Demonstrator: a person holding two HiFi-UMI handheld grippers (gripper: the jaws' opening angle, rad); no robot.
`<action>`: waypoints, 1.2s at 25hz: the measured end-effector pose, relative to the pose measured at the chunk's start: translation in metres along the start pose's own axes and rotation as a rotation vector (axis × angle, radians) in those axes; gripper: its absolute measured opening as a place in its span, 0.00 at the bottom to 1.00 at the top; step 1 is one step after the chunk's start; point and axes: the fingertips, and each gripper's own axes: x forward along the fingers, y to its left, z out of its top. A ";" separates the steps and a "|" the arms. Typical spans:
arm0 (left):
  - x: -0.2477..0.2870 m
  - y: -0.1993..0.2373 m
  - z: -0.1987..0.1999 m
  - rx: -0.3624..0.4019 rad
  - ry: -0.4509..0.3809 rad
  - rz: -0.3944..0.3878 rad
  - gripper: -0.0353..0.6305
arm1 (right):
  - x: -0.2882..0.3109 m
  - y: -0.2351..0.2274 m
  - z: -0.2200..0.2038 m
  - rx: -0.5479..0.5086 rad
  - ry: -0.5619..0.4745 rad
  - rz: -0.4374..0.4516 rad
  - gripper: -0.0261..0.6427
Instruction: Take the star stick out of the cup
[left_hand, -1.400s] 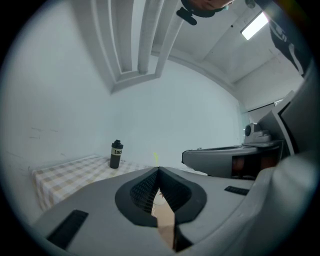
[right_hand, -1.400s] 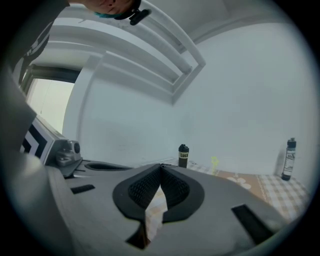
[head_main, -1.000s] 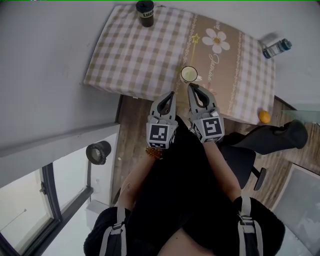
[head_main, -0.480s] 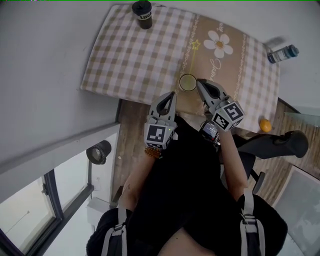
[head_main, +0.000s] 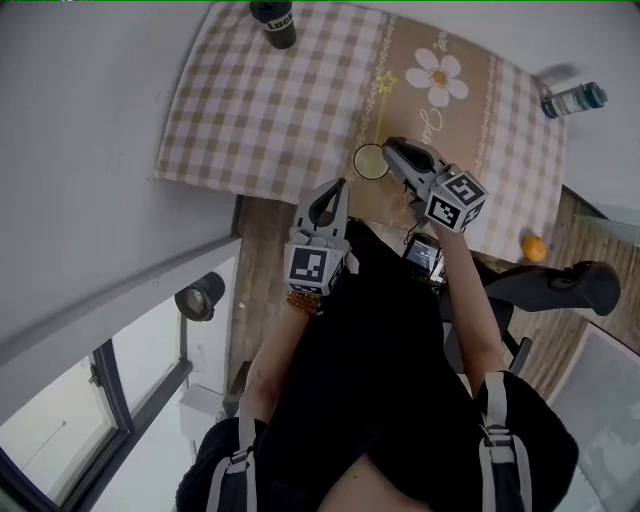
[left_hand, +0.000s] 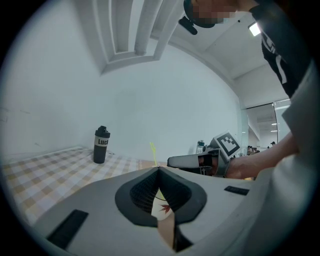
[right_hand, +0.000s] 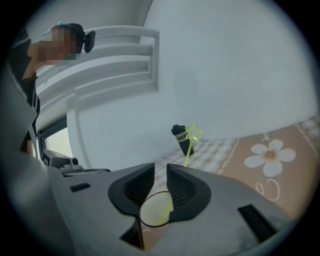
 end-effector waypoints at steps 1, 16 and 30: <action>-0.001 0.000 -0.001 -0.001 0.005 0.004 0.06 | 0.003 -0.002 -0.003 0.010 0.009 0.011 0.17; 0.008 0.011 -0.019 -0.016 0.056 0.046 0.06 | 0.029 -0.034 -0.029 0.137 0.093 0.081 0.26; 0.025 0.013 -0.025 -0.011 0.069 0.050 0.05 | 0.040 -0.023 -0.041 0.148 0.150 0.173 0.22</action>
